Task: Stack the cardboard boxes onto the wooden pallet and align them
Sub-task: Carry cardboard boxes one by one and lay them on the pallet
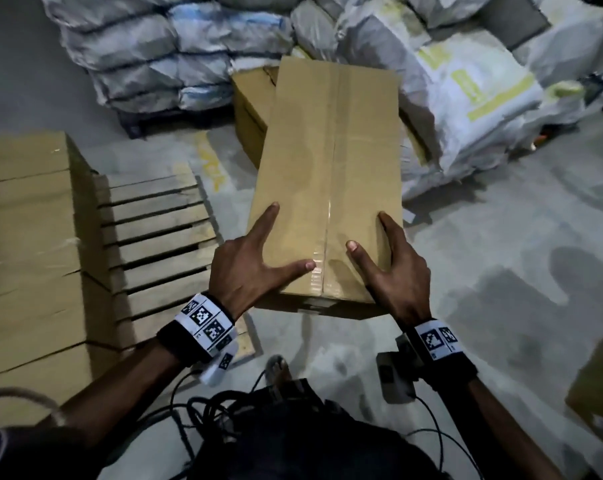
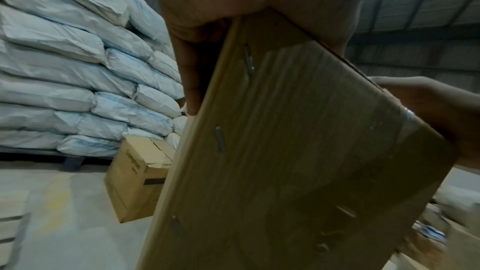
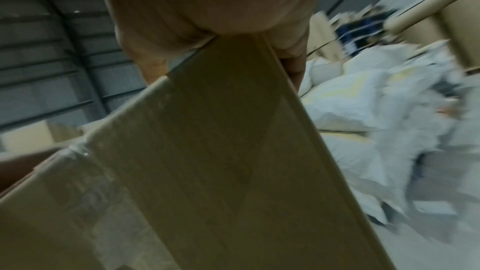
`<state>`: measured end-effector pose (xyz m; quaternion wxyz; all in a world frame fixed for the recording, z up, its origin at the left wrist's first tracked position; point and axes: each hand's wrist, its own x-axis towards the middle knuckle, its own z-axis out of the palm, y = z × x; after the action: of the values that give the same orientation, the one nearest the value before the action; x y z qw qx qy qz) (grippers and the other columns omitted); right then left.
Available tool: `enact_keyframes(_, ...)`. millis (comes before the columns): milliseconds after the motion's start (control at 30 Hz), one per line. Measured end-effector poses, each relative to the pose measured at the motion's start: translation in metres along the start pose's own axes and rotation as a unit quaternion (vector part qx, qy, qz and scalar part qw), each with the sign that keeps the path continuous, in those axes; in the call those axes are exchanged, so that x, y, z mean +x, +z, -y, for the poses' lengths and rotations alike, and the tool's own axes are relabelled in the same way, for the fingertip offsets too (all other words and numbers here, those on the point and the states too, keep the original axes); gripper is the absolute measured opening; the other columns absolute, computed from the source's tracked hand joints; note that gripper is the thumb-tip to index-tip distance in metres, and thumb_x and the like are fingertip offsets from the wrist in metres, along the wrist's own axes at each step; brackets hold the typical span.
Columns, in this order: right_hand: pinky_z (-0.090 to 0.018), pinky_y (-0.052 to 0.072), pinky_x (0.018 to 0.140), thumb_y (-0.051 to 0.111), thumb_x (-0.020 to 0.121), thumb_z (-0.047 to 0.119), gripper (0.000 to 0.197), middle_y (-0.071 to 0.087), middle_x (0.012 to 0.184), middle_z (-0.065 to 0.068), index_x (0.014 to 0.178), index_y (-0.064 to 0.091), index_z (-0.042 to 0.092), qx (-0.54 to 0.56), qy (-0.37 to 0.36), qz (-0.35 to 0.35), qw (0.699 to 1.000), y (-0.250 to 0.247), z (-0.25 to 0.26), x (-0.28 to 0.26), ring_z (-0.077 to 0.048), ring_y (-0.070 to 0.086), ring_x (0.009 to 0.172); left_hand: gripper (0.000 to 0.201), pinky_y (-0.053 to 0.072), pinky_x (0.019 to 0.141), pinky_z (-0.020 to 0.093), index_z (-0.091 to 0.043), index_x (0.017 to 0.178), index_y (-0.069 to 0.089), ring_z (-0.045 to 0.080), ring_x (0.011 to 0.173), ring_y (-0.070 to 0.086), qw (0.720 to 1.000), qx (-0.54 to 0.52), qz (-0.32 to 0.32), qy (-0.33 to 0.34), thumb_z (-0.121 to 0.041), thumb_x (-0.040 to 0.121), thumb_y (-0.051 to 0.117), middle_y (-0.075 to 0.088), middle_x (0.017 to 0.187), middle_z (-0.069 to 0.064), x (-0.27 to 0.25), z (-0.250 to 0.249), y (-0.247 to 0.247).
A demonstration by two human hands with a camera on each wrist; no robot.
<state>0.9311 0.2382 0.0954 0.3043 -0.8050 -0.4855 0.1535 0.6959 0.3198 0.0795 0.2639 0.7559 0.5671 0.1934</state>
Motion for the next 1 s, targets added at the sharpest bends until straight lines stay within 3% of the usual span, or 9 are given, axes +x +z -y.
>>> enact_keyframes(133,-0.043,0.043,0.112,0.053,0.078,0.087,0.087,0.055,0.15,0.003,0.153,0.037,0.046,0.009,-0.046,0.037,0.998,0.014,0.012,0.077,-0.025,0.052,0.136,0.116,0.052,0.09,0.035,-0.046,0.162,0.016,0.029,0.101,0.071,0.998,-0.006,-0.039,-0.043,-0.095,0.066,0.059,0.076,0.112,0.007,0.041,0.005,0.003)
enact_keyframes(300,-0.047,0.043,0.114,0.053,0.081,0.087,0.086,0.053,0.152,0.003,0.154,0.035,0.046,0.014,-0.142,0.143,0.979,0.065,0.038,0.158,-0.025,0.05,0.139,0.121,0.05,0.087,0.033,-0.049,0.162,0.009,0.027,0.095,0.07,0.988,0.001,-0.053,-0.148,-0.097,0.063,0.06,0.076,0.103,0.006,0.068,0.036,-0.003)
enact_keyframes(400,-0.048,0.043,0.113,0.049,0.08,0.089,0.088,0.053,0.153,0.0,0.155,0.034,0.045,-0.012,-0.202,0.215,0.955,0.104,0.062,0.203,-0.028,0.051,0.138,0.121,0.053,0.089,0.038,-0.052,0.16,0.007,0.03,0.099,0.069,0.974,-0.009,-0.052,-0.218,-0.097,0.061,0.061,0.074,0.111,0.008,0.073,0.056,-0.008)
enact_keyframes(567,-0.043,0.042,0.113,0.047,0.08,0.089,0.087,0.055,0.151,0.002,0.154,0.035,0.046,-0.014,-0.304,0.333,0.892,0.176,0.106,0.261,-0.028,0.053,0.136,0.123,0.054,0.097,0.041,-0.057,0.158,0.002,0.032,0.109,0.066,0.934,-0.033,-0.088,-0.345,-0.098,0.06,0.062,0.071,0.126,0.011,0.075,0.075,-0.003)
enact_keyframes(667,-0.044,0.043,0.113,0.049,0.082,0.086,0.083,0.055,0.151,0.006,0.154,0.035,0.046,-0.008,-0.359,0.407,0.84,0.217,0.129,0.288,-0.026,0.053,0.136,0.124,0.052,0.101,0.041,-0.057,0.158,0.004,0.033,0.118,0.064,0.887,-0.062,-0.144,-0.434,-0.098,0.057,0.064,0.066,0.136,0.01,0.081,0.068,0.011)
enact_keyframes(800,-0.042,0.041,0.115,0.05,0.082,0.085,0.083,0.049,0.156,0.009,0.154,0.034,0.048,0.012,-0.404,0.492,0.771,0.25,0.141,0.31,-0.021,0.049,0.141,0.124,0.051,0.103,0.04,-0.06,0.157,0.003,0.033,0.124,0.062,0.836,-0.09,-0.203,-0.502,-0.096,0.058,0.068,0.062,0.143,0.008,0.087,0.049,0.035)
enact_keyframes(1000,-0.045,0.044,0.113,0.049,0.08,0.087,0.085,0.047,0.157,0.013,0.154,0.033,0.05,-0.006,-0.472,0.58,0.664,0.296,0.132,0.307,-0.017,0.047,0.142,0.126,0.055,0.09,0.038,-0.062,0.156,0.002,0.033,0.112,0.066,0.748,-0.153,-0.276,-0.584,-0.088,0.057,0.076,0.068,0.129,0.01,0.082,0.018,0.099)
